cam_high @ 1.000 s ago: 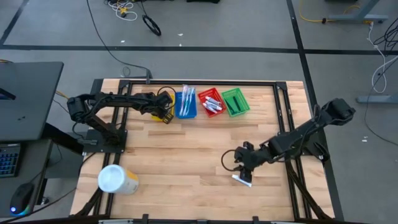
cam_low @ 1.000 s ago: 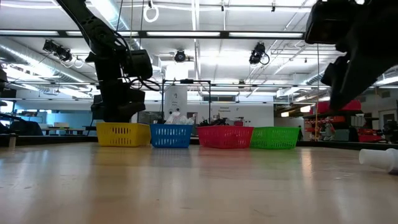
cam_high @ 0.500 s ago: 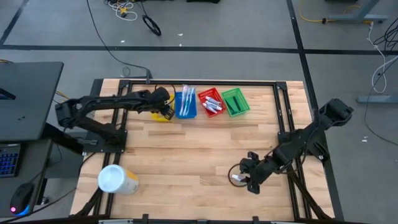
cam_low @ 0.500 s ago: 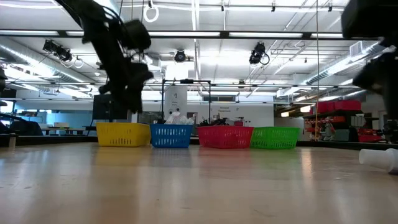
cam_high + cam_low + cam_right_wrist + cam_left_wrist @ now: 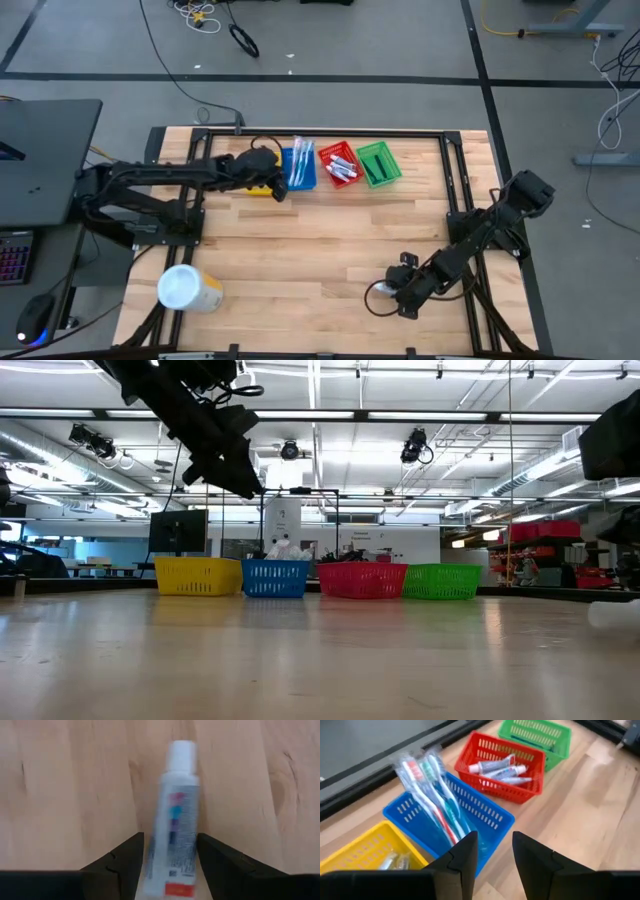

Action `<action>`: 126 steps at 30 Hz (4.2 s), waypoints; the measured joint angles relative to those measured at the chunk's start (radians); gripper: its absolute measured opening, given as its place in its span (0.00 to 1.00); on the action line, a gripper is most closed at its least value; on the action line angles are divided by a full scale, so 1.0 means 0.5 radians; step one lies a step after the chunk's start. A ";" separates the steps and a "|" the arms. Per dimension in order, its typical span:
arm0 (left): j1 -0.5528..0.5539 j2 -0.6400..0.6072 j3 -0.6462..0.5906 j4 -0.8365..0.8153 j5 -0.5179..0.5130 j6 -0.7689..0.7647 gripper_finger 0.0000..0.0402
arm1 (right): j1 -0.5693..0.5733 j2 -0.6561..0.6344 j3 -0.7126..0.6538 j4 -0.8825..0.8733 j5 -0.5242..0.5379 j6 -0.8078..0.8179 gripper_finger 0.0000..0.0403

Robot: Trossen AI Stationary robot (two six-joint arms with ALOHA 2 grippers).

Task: Pick & Place Travel size toiletries
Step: Put the toothpaste into the red bin, then return to Home Position

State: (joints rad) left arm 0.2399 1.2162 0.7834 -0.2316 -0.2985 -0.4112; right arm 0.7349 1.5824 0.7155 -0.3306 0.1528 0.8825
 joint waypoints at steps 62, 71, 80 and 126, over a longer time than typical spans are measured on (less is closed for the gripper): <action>-0.124 0.019 -0.002 0.302 -0.082 0.291 0.32 | -1.625 0.063 -0.002 1.393 0.894 -1.312 0.21; -0.124 0.019 -0.002 0.305 -0.165 0.294 0.32 | -2.122 0.136 -0.001 1.590 0.332 -1.447 0.21; -0.124 0.019 -0.002 0.309 -0.165 0.294 0.32 | -2.231 0.363 -0.001 1.817 0.181 -1.529 0.22; -0.123 -1.535 -0.902 0.528 0.271 1.002 0.32 | -1.423 -2.060 -0.505 0.350 -0.312 -1.857 0.01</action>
State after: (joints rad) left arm 0.1782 0.4486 0.3321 0.0325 -0.1631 0.0897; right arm 0.0232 0.5525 0.4631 -0.1558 -0.0034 -0.0460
